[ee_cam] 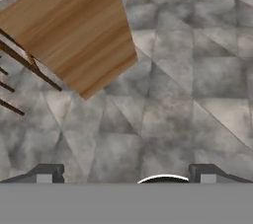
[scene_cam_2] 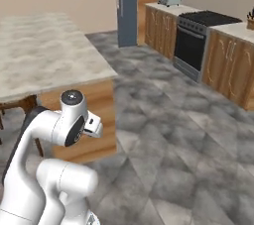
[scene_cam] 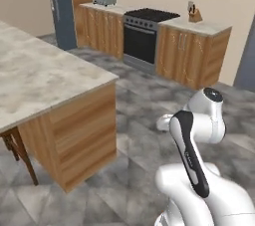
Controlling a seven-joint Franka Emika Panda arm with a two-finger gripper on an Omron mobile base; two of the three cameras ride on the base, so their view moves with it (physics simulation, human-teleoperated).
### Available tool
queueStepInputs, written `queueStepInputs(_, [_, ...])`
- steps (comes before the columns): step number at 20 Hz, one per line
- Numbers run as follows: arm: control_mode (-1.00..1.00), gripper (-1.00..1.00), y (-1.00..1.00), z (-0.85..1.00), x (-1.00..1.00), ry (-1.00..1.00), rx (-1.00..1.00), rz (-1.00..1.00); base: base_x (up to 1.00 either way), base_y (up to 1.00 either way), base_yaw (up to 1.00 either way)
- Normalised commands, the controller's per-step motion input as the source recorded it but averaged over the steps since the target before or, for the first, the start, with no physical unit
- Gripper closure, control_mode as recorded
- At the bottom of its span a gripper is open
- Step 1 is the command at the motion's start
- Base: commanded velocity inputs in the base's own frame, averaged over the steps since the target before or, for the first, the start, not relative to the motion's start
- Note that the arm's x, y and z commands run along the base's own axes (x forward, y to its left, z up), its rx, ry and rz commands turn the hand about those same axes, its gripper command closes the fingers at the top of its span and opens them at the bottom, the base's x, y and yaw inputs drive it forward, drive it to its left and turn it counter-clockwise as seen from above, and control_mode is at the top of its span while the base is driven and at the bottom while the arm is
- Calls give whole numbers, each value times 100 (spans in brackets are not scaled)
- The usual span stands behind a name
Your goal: Take a sugar cube from the saucer and place it inside the coffee. Then, grab milk from the fridge and place it next to the coffee on the counter to sweeten the coffee.
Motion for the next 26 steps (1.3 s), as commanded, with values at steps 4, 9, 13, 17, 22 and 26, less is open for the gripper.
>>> queueStepInputs(4, [100, -100, 0, 0, 0, 0, 0, 0, 100, -69, -27])
queueStepInputs(9, [100, -100, 0, 0, 0, 0, 0, 0, 100, -31, -46])
queueStepInputs(13, [100, -100, 0, 0, 0, 0, 0, 0, 100, -1, -46])
queueStepInputs(17, [100, -100, 0, 0, 0, 0, 0, 0, 100, -3, -19])
queueStepInputs(22, [100, -100, 0, 0, 0, 0, 0, 0, 100, -14, 28])
queueStepInputs(26, [100, -100, 0, 0, 0, 0, 0, 0, 100, -14, 59])
